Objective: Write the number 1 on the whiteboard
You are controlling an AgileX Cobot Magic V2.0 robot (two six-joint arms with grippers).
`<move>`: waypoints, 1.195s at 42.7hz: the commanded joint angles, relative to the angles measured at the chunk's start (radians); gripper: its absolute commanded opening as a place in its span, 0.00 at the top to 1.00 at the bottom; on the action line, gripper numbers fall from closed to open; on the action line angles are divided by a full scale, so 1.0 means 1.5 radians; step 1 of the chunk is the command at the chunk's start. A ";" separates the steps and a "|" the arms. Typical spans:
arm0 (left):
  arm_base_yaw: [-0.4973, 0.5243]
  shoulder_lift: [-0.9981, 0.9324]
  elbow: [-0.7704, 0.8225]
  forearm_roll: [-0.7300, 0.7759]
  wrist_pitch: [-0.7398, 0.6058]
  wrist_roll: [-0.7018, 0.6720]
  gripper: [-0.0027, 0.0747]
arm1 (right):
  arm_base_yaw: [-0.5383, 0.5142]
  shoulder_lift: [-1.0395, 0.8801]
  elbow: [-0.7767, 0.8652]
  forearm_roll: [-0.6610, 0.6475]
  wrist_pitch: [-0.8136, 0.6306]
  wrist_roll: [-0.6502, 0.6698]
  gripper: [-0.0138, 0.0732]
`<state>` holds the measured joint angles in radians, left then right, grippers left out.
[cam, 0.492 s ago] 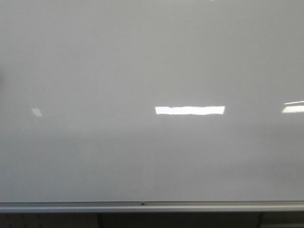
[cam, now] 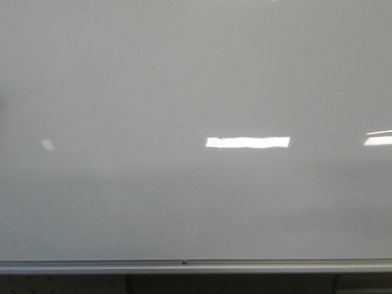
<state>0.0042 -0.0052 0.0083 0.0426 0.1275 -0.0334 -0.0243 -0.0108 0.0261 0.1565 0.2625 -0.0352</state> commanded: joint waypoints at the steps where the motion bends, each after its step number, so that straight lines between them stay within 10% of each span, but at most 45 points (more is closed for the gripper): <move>1: -0.003 -0.011 0.016 -0.004 -0.058 -0.008 0.99 | -0.004 -0.011 -0.014 -0.005 -0.052 -0.004 0.91; 38: -0.003 -0.011 0.015 -0.010 -0.110 -0.008 0.99 | -0.004 -0.011 -0.020 0.016 -0.115 -0.004 0.91; 44: -0.003 -0.011 -0.009 -0.038 -0.219 -0.008 0.99 | -0.004 -0.011 -0.079 0.018 -0.113 -0.004 0.91; 51: -0.003 0.014 -0.120 -0.034 -0.149 -0.008 0.99 | -0.004 0.014 -0.201 0.018 -0.039 -0.004 0.91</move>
<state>0.0042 -0.0052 -0.0523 0.0000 -0.0650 -0.0334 -0.0243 -0.0108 -0.1582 0.1811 0.2277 -0.0352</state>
